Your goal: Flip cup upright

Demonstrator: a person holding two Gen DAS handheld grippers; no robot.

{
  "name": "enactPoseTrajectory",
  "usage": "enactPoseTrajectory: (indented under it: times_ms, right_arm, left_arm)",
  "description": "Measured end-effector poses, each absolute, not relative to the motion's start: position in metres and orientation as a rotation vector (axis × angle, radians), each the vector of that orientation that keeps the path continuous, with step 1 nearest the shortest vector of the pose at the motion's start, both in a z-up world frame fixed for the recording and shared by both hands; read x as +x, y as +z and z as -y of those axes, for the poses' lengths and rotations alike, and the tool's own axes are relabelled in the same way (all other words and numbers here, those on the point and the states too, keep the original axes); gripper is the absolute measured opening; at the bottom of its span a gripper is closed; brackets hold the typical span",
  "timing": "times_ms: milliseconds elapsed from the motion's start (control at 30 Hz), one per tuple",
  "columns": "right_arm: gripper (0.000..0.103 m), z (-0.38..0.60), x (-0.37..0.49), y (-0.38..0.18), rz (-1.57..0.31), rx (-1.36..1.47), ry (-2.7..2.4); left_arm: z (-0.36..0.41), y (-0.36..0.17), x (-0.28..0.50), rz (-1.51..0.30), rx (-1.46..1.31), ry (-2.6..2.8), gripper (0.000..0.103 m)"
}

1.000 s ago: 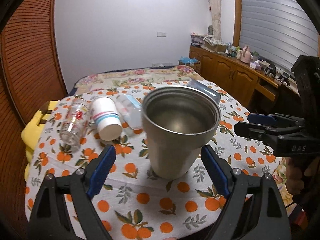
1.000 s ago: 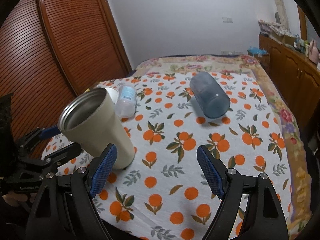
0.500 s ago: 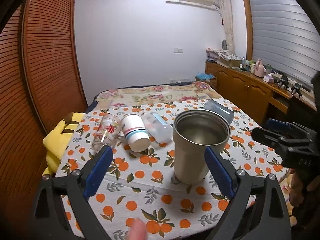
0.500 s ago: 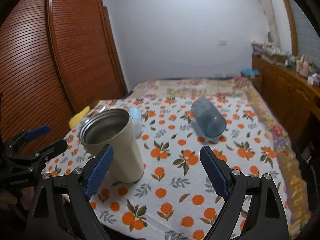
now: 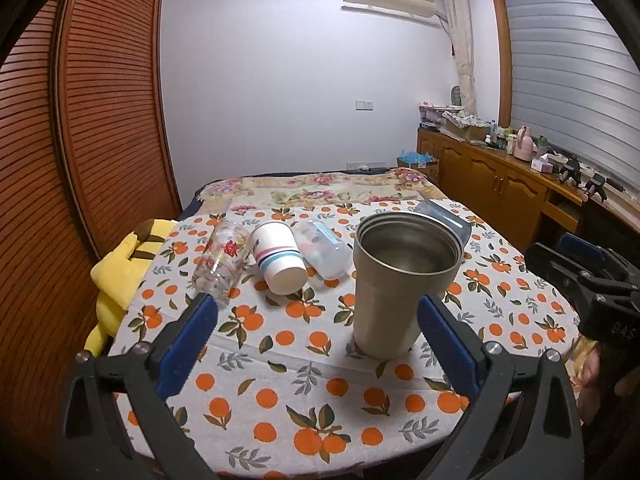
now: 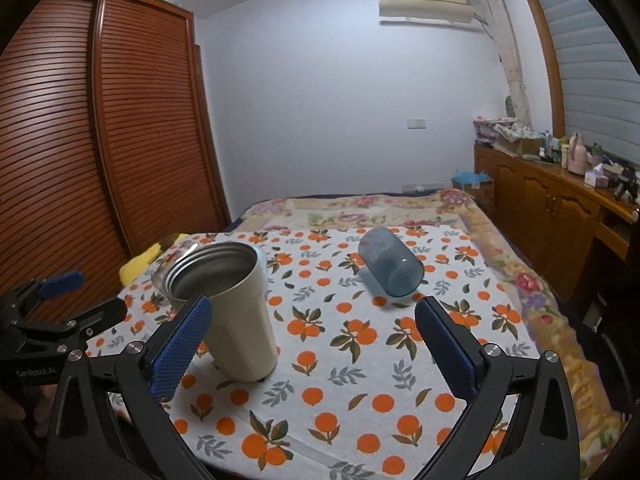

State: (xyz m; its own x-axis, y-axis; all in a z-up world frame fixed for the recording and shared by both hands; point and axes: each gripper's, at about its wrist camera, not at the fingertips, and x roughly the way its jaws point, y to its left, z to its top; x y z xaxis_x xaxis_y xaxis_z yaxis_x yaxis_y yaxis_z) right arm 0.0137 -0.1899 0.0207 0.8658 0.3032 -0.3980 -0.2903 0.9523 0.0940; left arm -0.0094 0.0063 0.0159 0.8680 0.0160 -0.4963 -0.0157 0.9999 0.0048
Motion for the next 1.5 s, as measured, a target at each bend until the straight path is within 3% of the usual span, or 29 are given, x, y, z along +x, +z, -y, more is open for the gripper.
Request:
enactPoseTrajectory:
  times_ms: [1500]
  right_arm:
    - [0.103, 0.1902, 0.0115, 0.0184, -0.431, 0.027, 0.295]
  left_arm:
    - [-0.0072, 0.0181, -0.0142, -0.516, -0.019, 0.015, 0.101]
